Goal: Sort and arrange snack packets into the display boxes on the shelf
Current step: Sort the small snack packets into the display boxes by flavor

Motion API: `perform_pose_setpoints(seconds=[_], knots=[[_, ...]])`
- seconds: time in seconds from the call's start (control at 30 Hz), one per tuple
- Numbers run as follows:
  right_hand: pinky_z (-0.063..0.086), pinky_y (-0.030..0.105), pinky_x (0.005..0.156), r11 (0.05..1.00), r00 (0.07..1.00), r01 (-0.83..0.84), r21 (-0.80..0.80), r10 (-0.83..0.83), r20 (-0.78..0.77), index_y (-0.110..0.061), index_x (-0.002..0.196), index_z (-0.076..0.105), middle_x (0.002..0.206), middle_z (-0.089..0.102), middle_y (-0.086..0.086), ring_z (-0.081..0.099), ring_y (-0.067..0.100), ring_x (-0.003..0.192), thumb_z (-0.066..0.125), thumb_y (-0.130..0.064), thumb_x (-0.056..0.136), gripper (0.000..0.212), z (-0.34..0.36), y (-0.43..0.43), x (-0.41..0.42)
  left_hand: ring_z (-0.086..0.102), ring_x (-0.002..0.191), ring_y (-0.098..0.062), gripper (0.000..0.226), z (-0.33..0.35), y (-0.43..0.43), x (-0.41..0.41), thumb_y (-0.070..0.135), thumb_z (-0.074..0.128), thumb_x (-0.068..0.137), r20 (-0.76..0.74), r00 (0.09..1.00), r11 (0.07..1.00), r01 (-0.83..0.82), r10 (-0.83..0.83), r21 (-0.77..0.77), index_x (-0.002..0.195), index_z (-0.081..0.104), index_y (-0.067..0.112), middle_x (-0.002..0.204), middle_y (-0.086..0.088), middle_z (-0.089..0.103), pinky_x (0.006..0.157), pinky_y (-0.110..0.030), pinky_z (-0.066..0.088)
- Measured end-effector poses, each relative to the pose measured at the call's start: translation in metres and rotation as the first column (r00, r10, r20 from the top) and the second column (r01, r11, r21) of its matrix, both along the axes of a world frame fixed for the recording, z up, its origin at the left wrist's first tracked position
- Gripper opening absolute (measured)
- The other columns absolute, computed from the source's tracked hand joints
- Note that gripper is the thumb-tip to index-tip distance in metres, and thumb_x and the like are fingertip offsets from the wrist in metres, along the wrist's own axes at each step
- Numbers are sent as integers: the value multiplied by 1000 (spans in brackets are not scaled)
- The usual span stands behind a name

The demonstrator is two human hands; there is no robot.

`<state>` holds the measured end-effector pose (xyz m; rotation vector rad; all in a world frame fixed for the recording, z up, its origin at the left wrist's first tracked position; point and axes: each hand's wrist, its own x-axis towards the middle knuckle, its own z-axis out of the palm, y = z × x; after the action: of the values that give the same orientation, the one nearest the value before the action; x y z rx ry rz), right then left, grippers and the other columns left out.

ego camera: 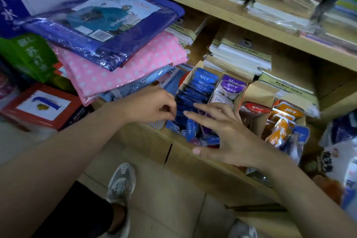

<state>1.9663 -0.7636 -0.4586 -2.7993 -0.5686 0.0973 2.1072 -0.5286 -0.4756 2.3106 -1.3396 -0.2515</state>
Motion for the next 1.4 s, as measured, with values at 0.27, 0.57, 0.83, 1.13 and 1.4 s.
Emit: perform_pose_setpoints(seconds=[0.27, 0.57, 0.83, 1.13, 1.4], knots=[[44, 49, 97, 992, 993, -11, 129, -4, 118, -31, 107, 60, 120, 59, -14, 51, 15, 121, 65, -66, 82, 44, -8, -19, -3, 61, 72, 10, 2, -10, -3, 5, 16, 73, 91, -46, 966, 920, -258, 256, -296, 90, 74, 17, 77, 22, 64, 71, -14, 48], [43, 51, 105, 971, 997, 42, 236, -54, 48, -35, 112, 64, 144, 50, -14, 42, 6, 135, 64, -68, 80, 46, -9, -23, -8, 72, 74, -2, 15, -1, 3, 3, 7, 83, 79, -298, 942, 968, -206, 156, -145, 87, 81, 19, 79, 11, 76, 75, -23, 59], [51, 36, 104, 931, 992, 107, 349, -76, -102, -41, 130, 60, 152, 34, -21, 36, 2, 140, 79, -51, 76, 58, -1, -27, -14, 70, 84, -7, 35, 4, -4, -2, 7, 84, 77, -424, 882, 951, -283, 206, -127, 100, 77, 32, 82, 16, 72, 82, -27, 59], [49, 27, 101, 958, 987, 160, 239, -153, -46, -44, 129, 43, 131, 37, -28, 43, 0, 126, 85, -54, 67, 75, 15, -35, -43, 63, 93, -8, 58, 5, -35, -50, 51, 83, 74, -205, 978, 969, -77, 28, -237, 126, 64, 36, 108, 17, 64, 72, -23, 53], [59, 27, 80, 975, 970, 81, 208, -125, 206, -20, 106, 70, 109, 67, -7, 59, 1, 108, 67, -36, 89, 24, 0, -33, -56, 57, 63, -15, 30, -11, -42, -44, 5, 67, 88, -162, 977, 903, -189, 136, -385, 108, 75, 27, 94, 8, 61, 61, -38, 48]])
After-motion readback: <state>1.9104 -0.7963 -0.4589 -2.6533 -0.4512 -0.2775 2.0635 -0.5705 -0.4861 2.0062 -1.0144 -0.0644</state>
